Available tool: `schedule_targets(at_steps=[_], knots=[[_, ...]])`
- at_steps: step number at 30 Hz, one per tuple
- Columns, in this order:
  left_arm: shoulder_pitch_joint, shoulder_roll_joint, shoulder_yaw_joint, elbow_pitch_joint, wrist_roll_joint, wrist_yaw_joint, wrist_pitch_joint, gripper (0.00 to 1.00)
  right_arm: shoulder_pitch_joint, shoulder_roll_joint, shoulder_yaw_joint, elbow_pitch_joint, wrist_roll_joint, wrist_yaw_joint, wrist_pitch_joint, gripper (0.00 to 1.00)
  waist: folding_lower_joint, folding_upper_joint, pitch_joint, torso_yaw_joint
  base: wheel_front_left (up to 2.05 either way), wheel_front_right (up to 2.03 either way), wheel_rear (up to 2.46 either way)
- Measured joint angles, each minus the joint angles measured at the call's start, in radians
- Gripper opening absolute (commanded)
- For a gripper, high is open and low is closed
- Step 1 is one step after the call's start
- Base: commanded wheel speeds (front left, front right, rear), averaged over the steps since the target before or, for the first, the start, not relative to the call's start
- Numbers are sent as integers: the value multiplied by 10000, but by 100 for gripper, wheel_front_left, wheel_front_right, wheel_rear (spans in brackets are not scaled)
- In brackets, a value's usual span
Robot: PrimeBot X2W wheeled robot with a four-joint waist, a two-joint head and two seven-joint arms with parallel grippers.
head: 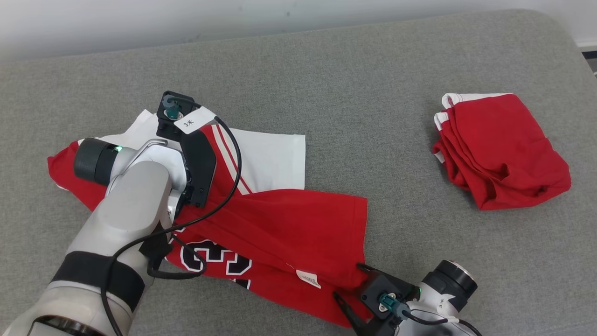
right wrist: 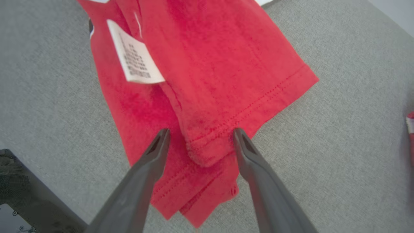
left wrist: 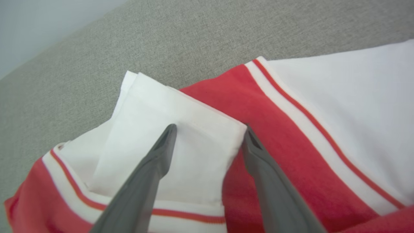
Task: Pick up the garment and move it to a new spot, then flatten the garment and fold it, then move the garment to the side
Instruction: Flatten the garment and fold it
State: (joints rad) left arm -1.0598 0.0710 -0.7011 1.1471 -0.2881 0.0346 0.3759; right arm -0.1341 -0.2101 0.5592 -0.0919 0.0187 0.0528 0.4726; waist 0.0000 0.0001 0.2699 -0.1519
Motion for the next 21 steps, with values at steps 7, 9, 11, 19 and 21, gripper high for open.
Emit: schedule_targets(at_steps=[7, 9, 11, 19, 21], knots=[[-4, -61, 31, 257, -25, -10, -171, 100, 31, -234, -23, 4, -44, -2, 123, 100, 0, 0, 8, 37, 0, 0, 0], [-17, -65, 33, 330, -40, -10, -178, 100, 30, -236, -31, -2, -46, -2, 128, 100, 0, 0, 19, 46, 0, 0, 0], [-68, -65, 31, 393, -40, -10, -249, 100, 29, -232, -25, -17, -46, -2, 128, 100, 0, 0, 31, 54, 0, 0, 0], [-158, -94, 48, 650, -82, -81, -426, 100, 27, -234, -21, -25, -215, -6, 211, 85, 0, 0, 87, 70, 0, 0, 0], [-158, -109, 54, 704, -117, -81, -470, 100, 28, -234, -19, -25, -215, -12, 217, 89, 0, -1, 103, 69, 0, 0, 0]])
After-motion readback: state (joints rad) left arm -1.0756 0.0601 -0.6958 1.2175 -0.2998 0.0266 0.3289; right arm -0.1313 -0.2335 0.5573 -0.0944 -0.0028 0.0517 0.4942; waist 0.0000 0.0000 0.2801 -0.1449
